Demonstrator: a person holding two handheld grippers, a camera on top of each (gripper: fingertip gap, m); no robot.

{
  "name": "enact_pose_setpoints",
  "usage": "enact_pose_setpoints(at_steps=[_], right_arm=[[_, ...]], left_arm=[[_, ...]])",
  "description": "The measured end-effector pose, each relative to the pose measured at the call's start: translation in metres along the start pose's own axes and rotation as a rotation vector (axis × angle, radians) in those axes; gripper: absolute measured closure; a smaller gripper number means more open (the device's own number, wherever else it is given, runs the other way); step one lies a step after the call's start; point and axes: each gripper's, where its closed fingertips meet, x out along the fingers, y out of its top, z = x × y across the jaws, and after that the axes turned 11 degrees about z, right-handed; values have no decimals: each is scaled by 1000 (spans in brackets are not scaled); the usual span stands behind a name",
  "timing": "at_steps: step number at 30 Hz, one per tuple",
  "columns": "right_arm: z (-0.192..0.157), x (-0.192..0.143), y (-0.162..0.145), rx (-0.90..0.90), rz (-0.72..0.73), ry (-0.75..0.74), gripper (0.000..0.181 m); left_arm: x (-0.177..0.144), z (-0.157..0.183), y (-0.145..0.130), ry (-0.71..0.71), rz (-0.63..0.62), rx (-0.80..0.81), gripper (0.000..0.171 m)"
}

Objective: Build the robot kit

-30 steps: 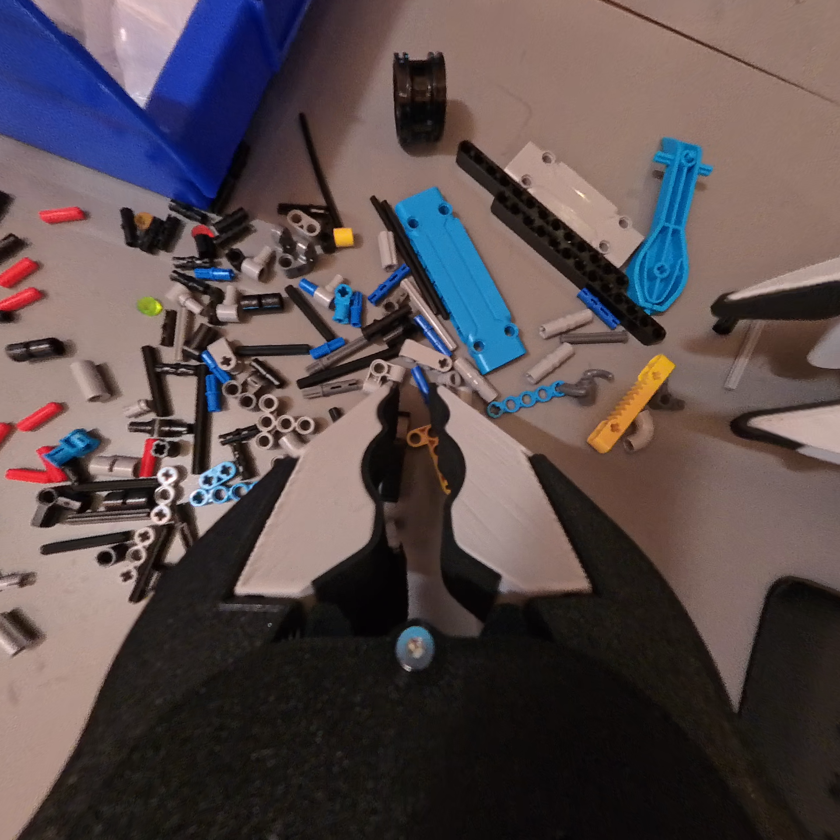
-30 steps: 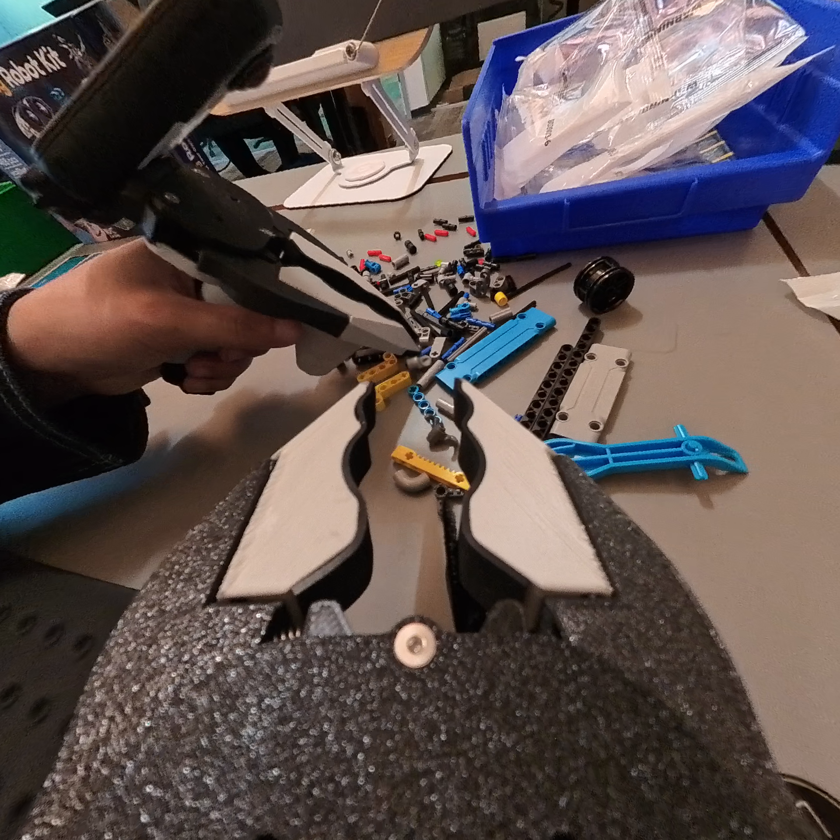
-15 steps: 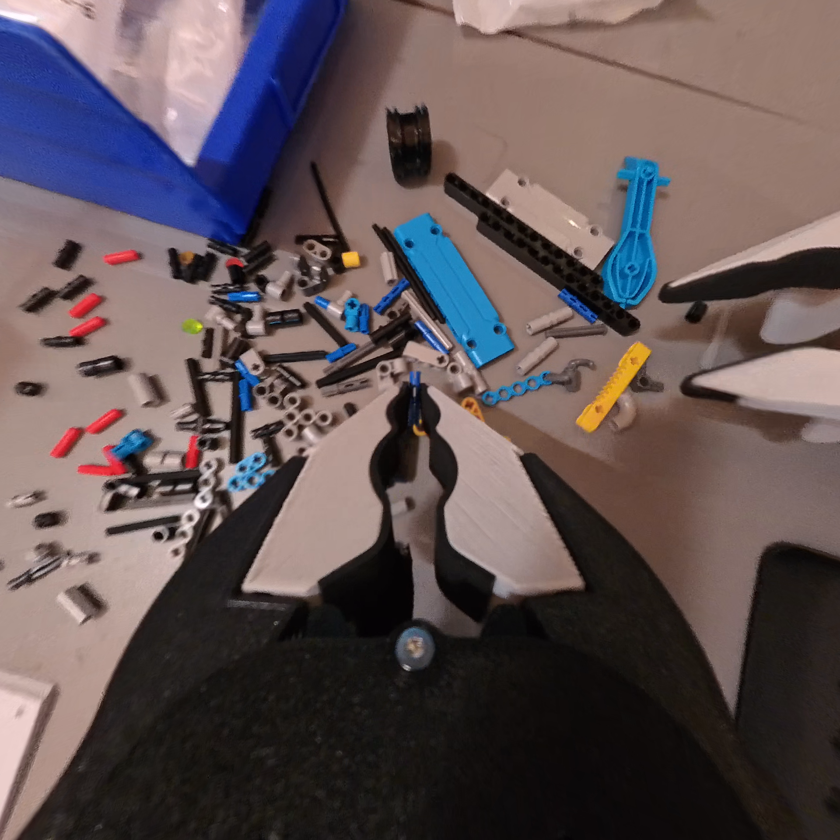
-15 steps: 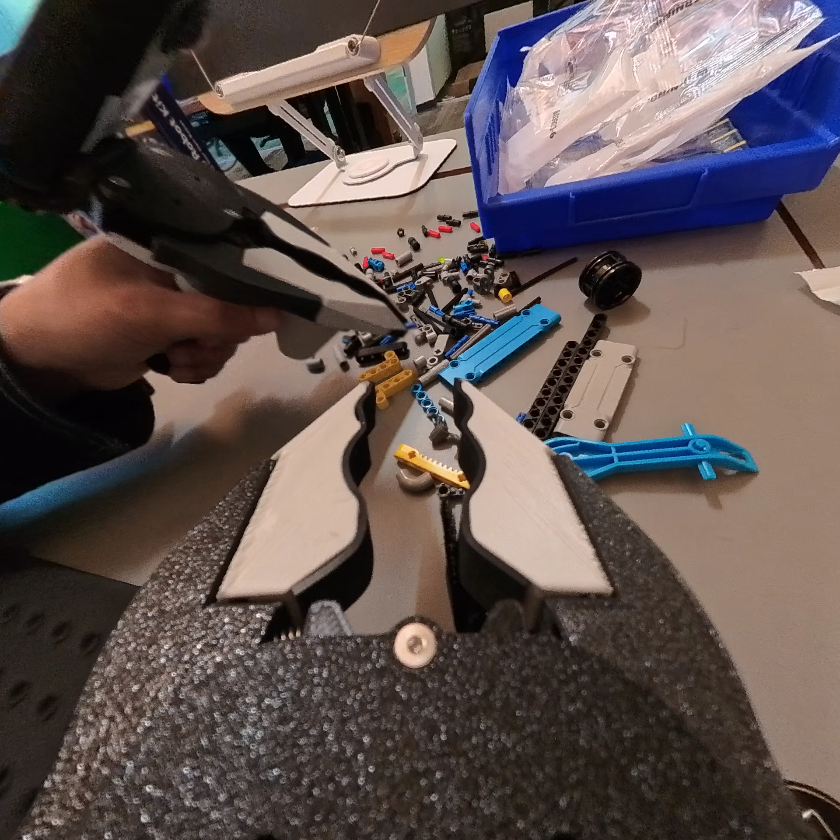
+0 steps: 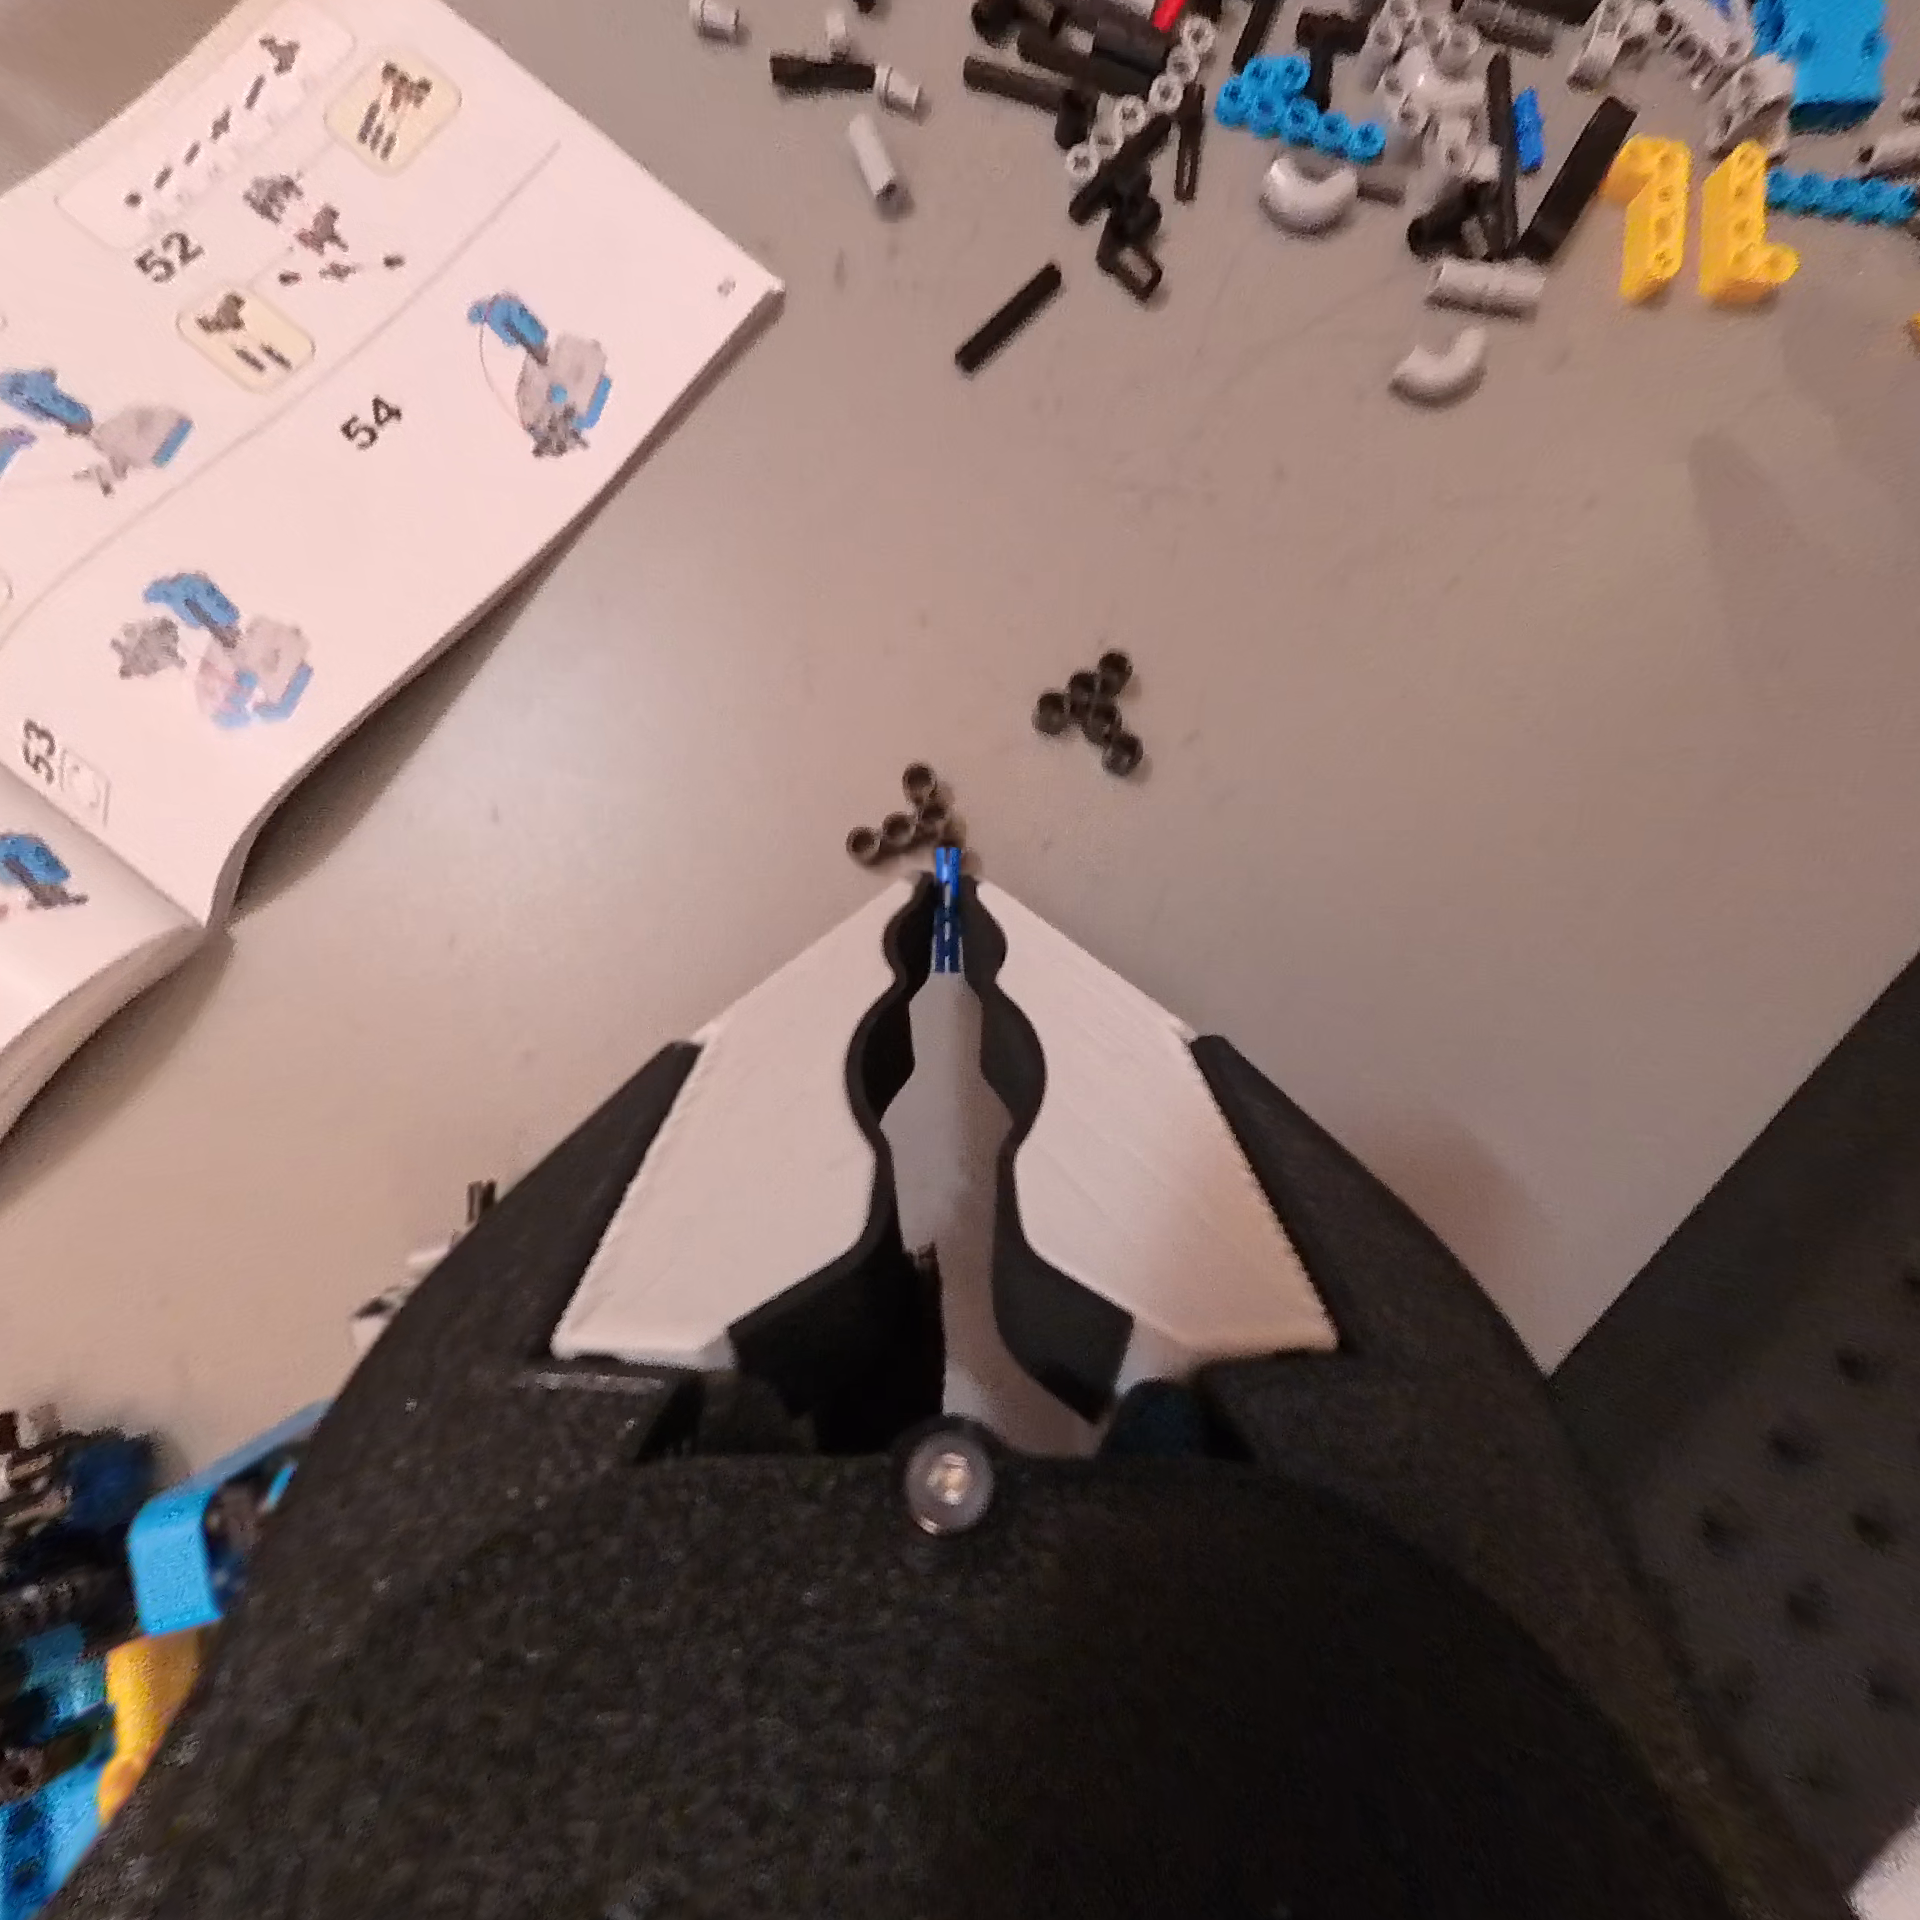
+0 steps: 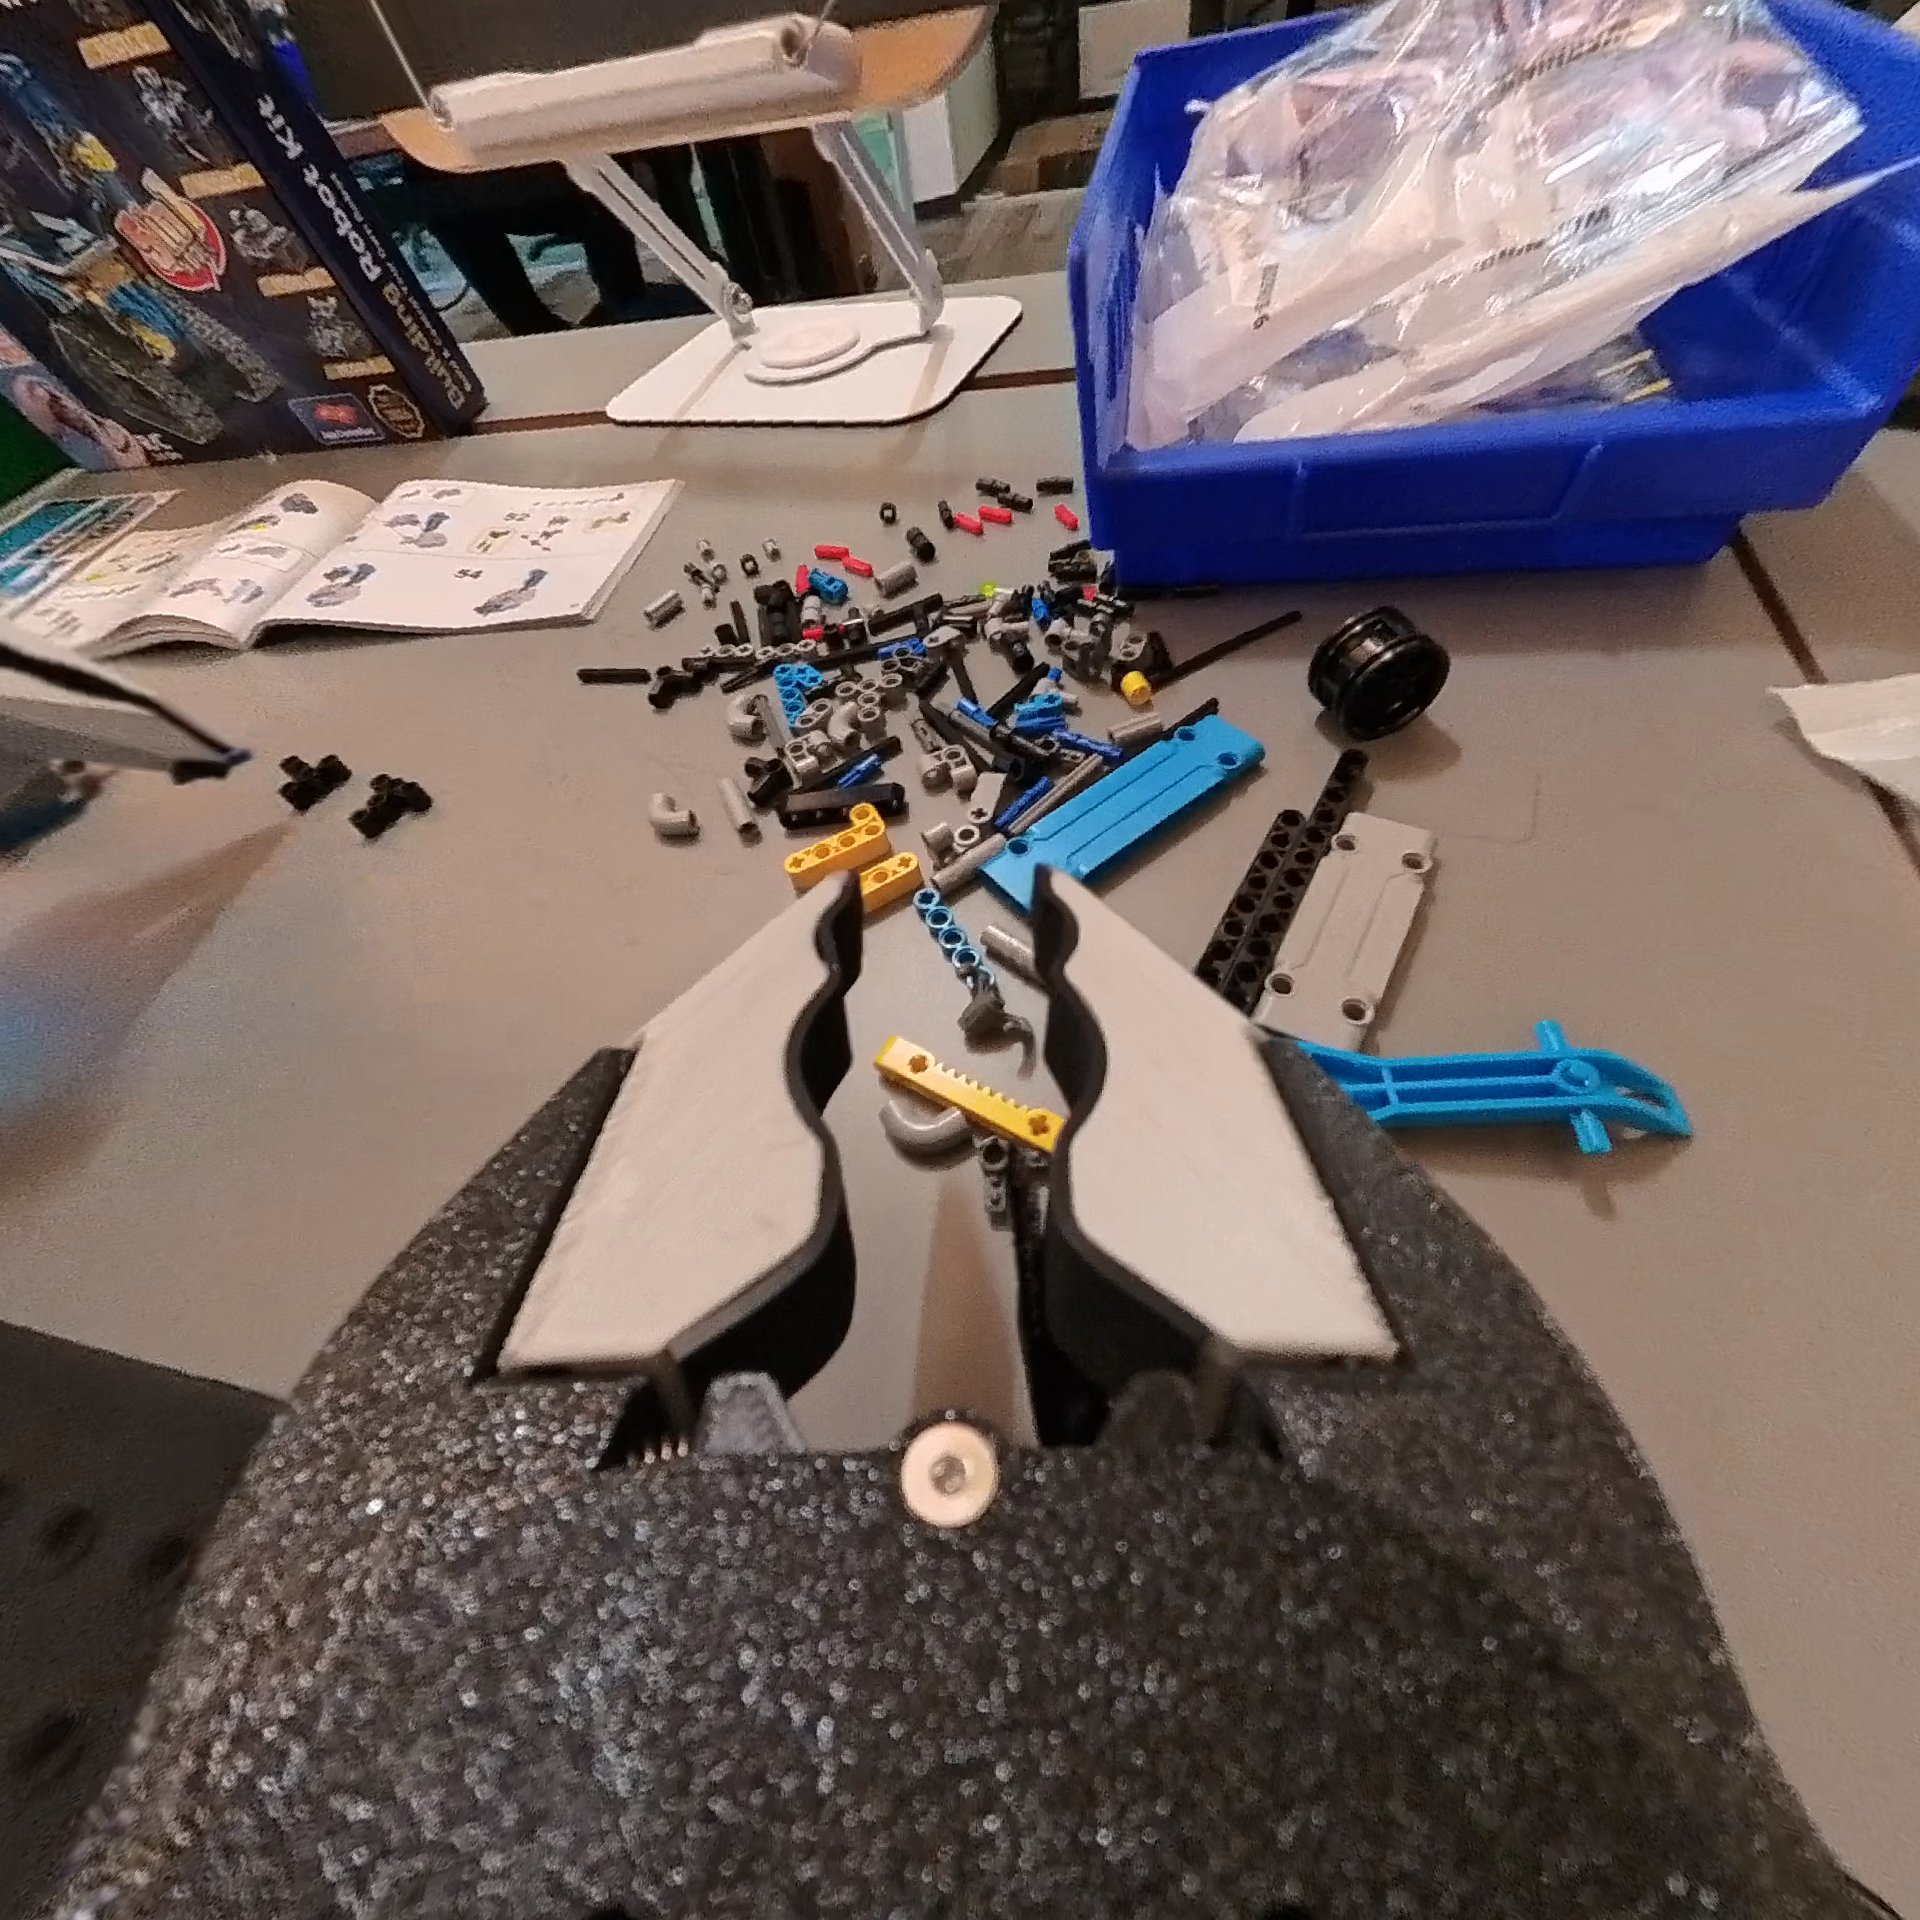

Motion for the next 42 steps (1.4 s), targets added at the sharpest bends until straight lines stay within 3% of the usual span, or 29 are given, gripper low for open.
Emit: enact_pose_setpoints(at_steps=[5, 12, 15, 23, 28, 33, 42], right_arm=[[-1, 3, -3, -45, -25, -13, 149], [1, 6, -8, -42, -58, -24, 148], [1, 7, -8, -47, -63, -29, 148], [1, 8, -10, -80, -74, -40, 148], [1, 8, -10, -71, -73, -40, 148], [2, 7, -6, -61, -51, -38, 148], [2, 6, -6, -47, -45, -33, 148]], left_arm=[[8, -7, -19, 40, -40, 34, 167], [13, -5, -16, 33, -7, 36, 165], [11, -7, -13, 37, 0, 17, 145], [9, 15, 58, -94, 144, 68, 146], [36, 22, 97, -99, 135, 186, 145], [73, 23, 112, -98, 83, 212, 145], [90, 37, 129, -130, 185, 91, 146]])
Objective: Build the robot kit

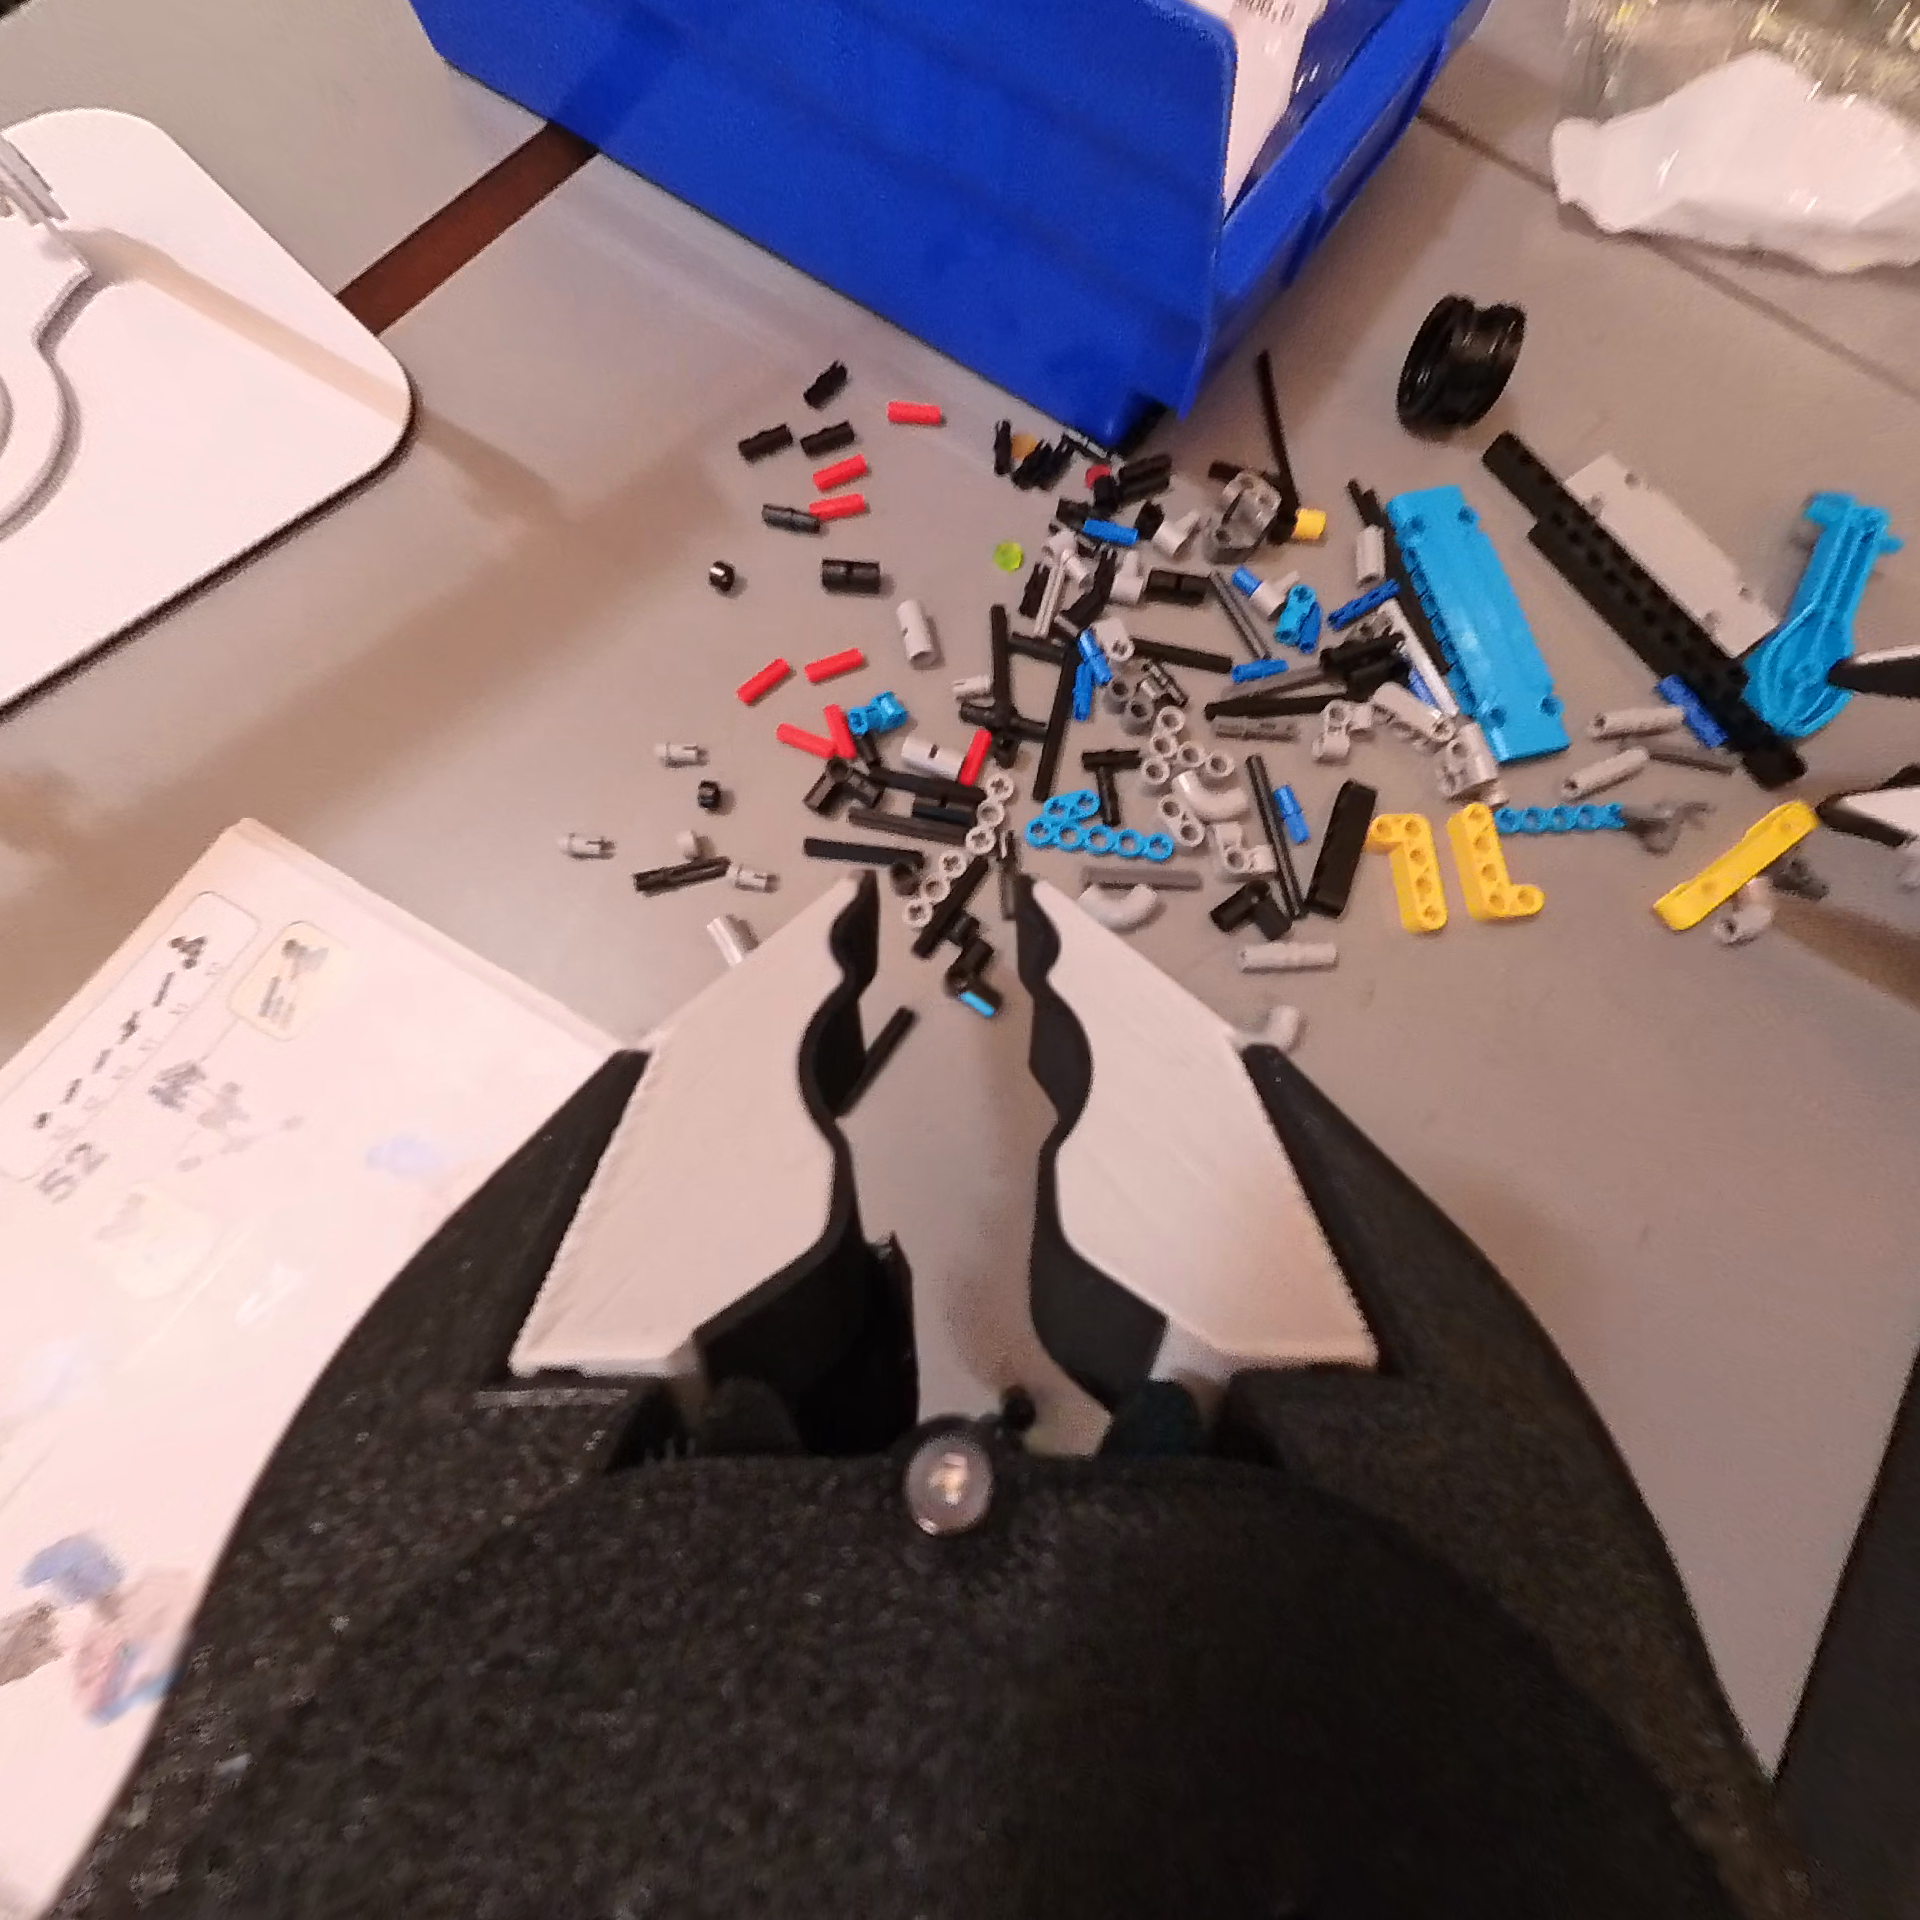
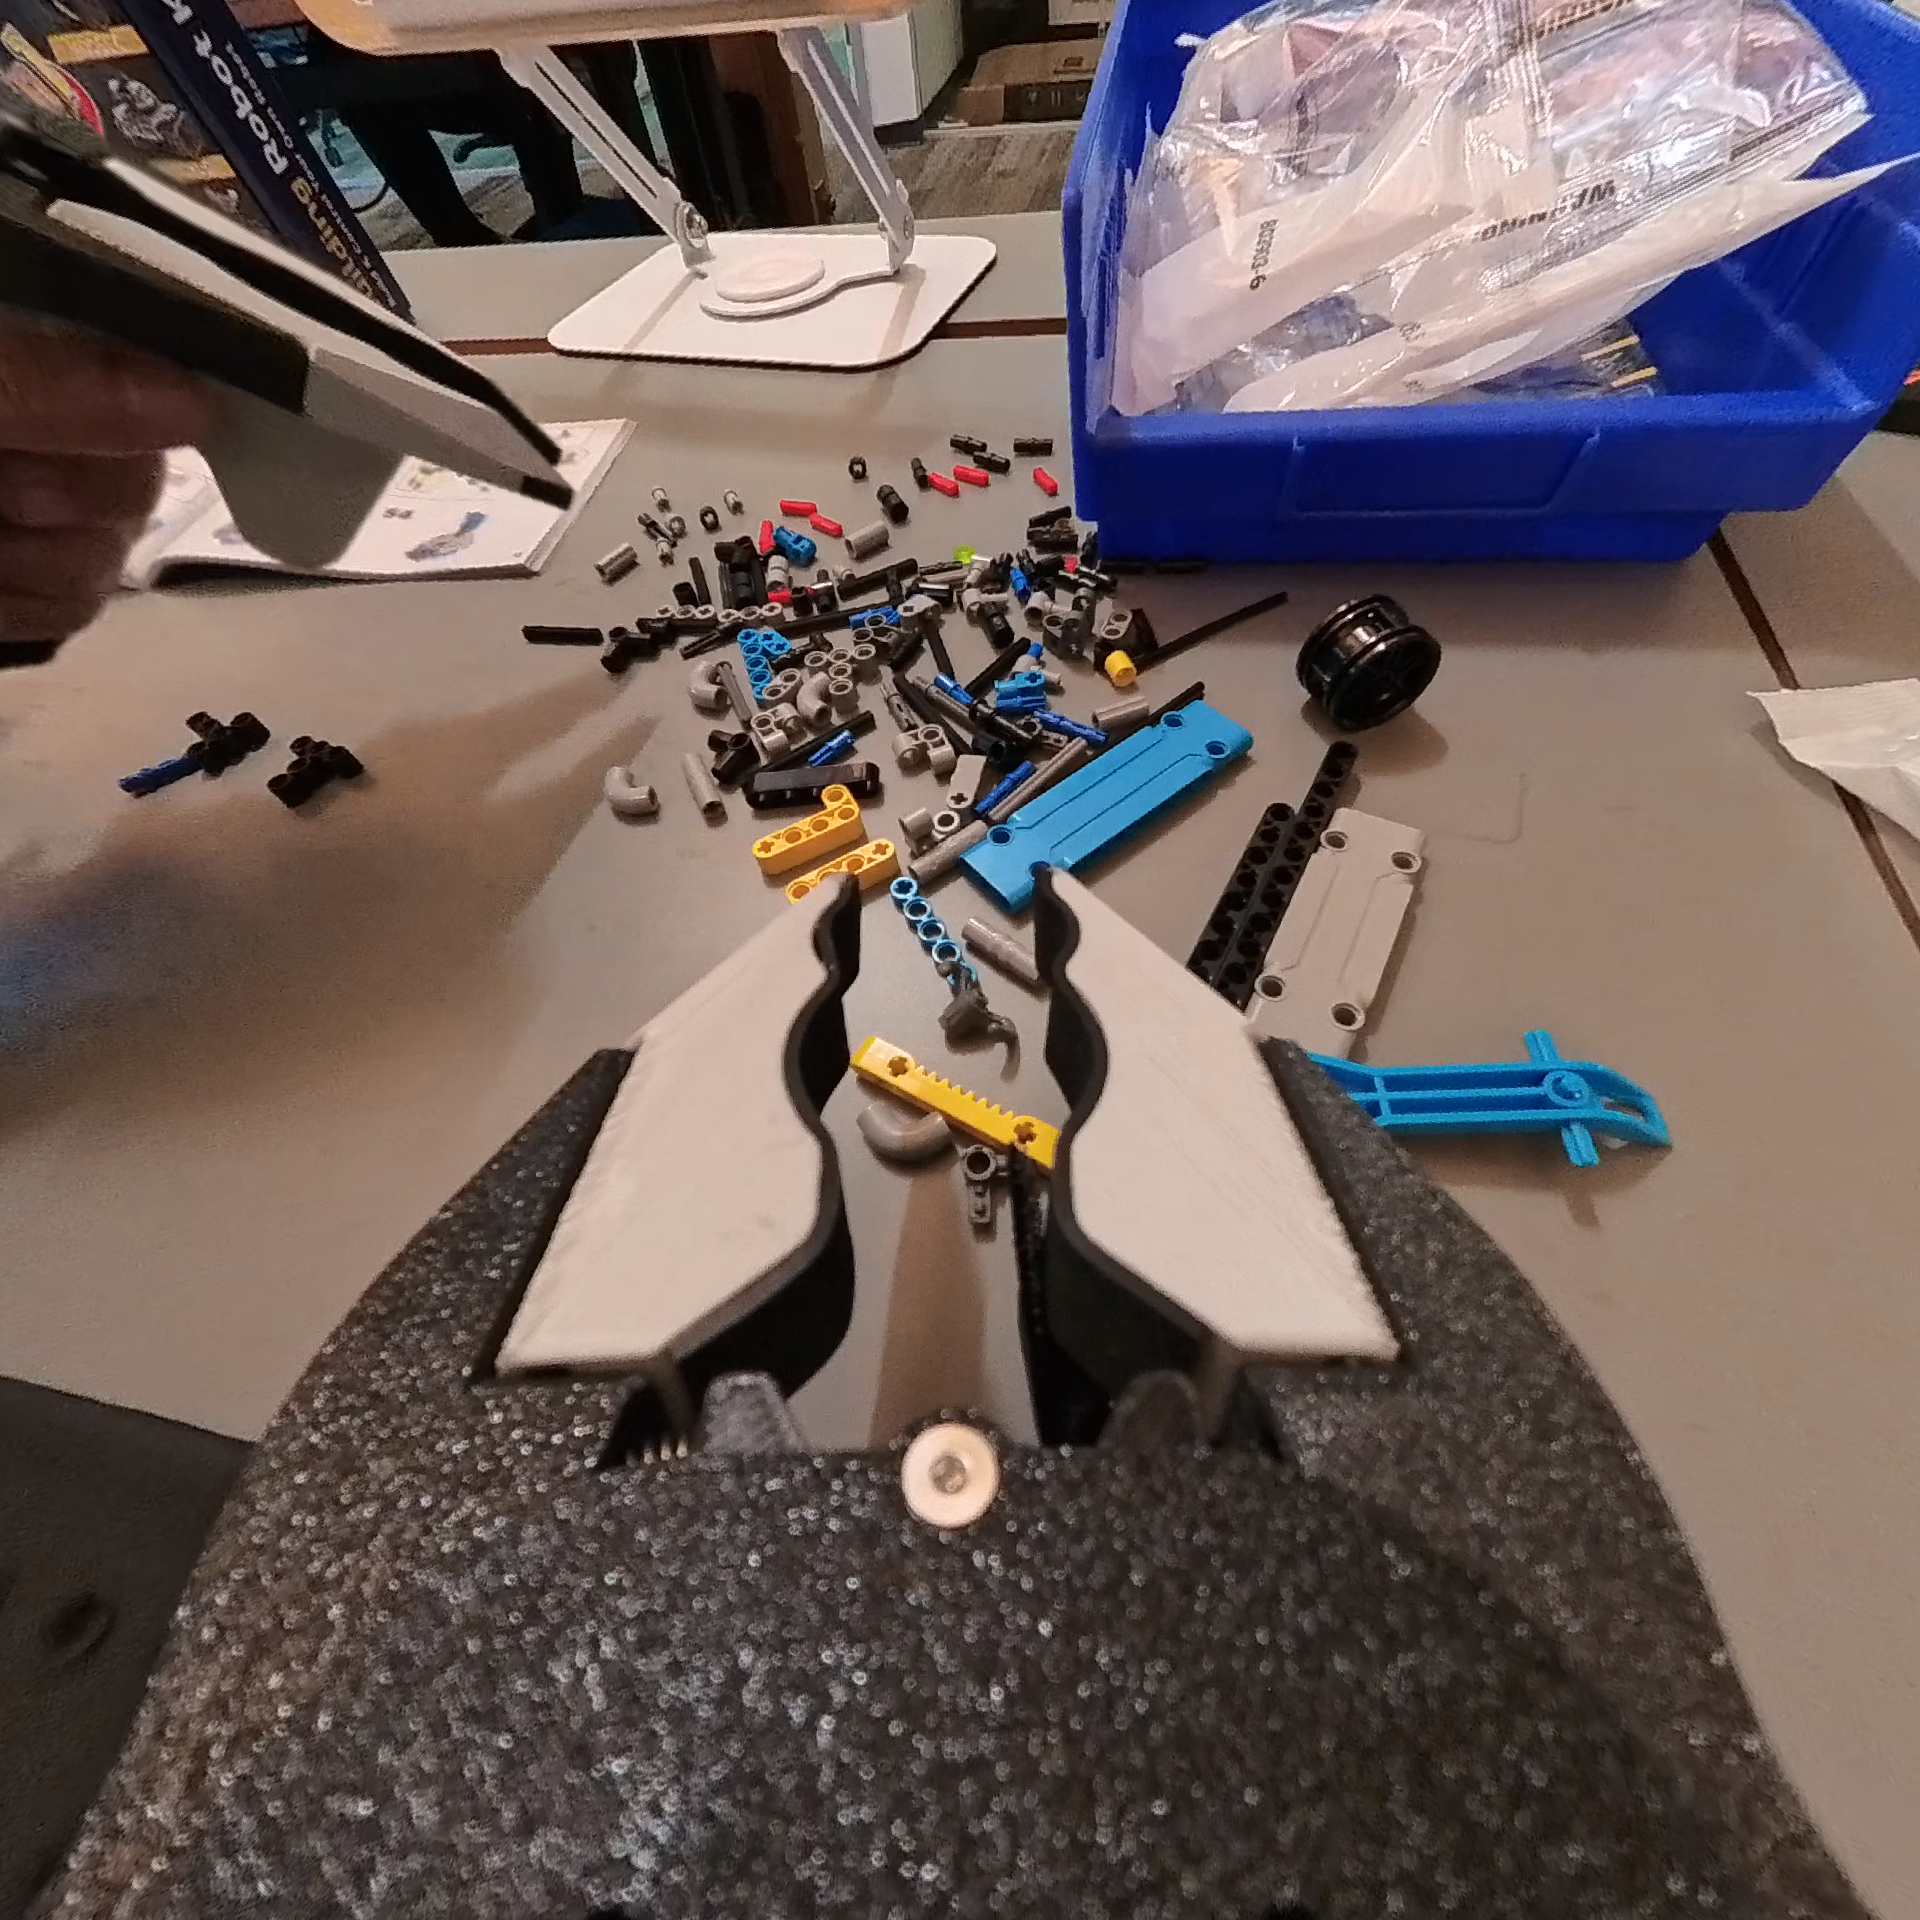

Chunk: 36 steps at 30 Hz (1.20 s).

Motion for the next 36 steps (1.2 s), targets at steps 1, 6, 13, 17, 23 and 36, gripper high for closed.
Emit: enact_pose_setpoints(at_steps=[1, 6, 13, 17, 23, 36], right_arm=[[0, 0, 0, 1, 3, -1, 148], [2, -1, 2, 5, 12, -7, 148], [3, 0, 0, 4, -1, -13, 148], [4, 0, 0, 11, -3, -17, 149], [3, 2, -3, 14, -20, -12, 148], [3, 5, -8, 14, -56, -12, 148]], left_arm=[[3, 3, 0, -9, 12, -13, 146], [9, 2, -4, 6, 12, 49, 146], [7, 5, -18, -19, 2, 43, 146], [4, 5, -23, -27, -7, 35, 146], [-5, 3, -23, -19, 5, 43, 146], [-28, -9, -54, 1, -22, -21, 146]])
